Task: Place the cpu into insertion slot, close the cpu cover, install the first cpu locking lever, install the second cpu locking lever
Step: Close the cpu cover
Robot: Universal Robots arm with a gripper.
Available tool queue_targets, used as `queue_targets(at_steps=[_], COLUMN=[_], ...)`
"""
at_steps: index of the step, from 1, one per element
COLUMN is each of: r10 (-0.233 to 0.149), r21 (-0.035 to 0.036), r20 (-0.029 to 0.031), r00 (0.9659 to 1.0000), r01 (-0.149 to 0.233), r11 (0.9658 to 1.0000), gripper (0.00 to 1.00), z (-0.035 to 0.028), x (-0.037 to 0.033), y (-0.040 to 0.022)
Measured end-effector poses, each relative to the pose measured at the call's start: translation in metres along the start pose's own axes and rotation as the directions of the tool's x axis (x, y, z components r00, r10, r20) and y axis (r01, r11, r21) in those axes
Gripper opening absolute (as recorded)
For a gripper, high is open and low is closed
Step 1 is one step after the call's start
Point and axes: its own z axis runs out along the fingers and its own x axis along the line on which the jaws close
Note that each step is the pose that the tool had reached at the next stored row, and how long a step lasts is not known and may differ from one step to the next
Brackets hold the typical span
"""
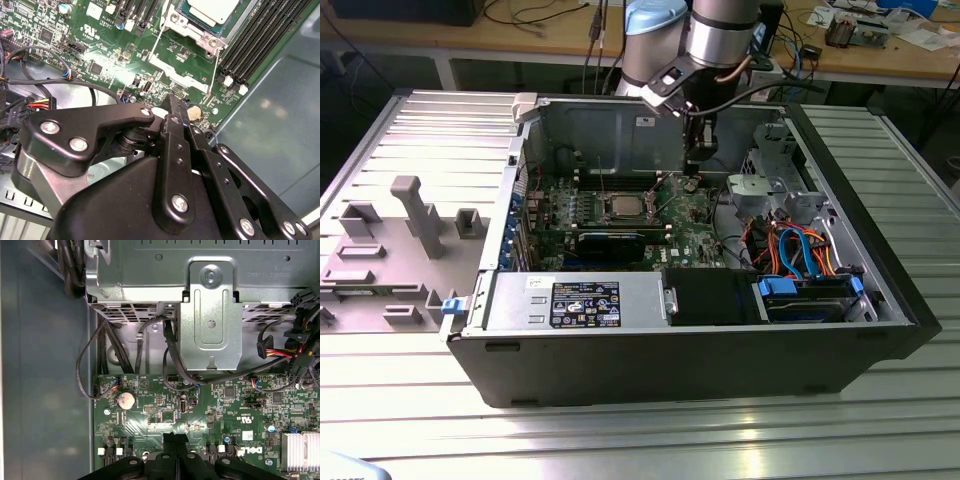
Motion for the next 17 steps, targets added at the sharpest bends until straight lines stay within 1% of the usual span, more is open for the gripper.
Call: queue_targets(at_steps=[3,5,17], r10=[0.000,0.000,0.000], r21=[0.0001,0.0002,0.0002], r20=[-0.0001,0.0002,0.0000], r00=[1.0000,1.0000,1.0000], r01=[0.000,0.000,0.000], r11=[1.0000,1.0000,1.0000], gripper=[0.11,0.11,0.11], z=[0.0002,0.0005,0.0089], x=[0.0000,-0.0001,0.0003], y=[0.0018,0.0019,0.0022])
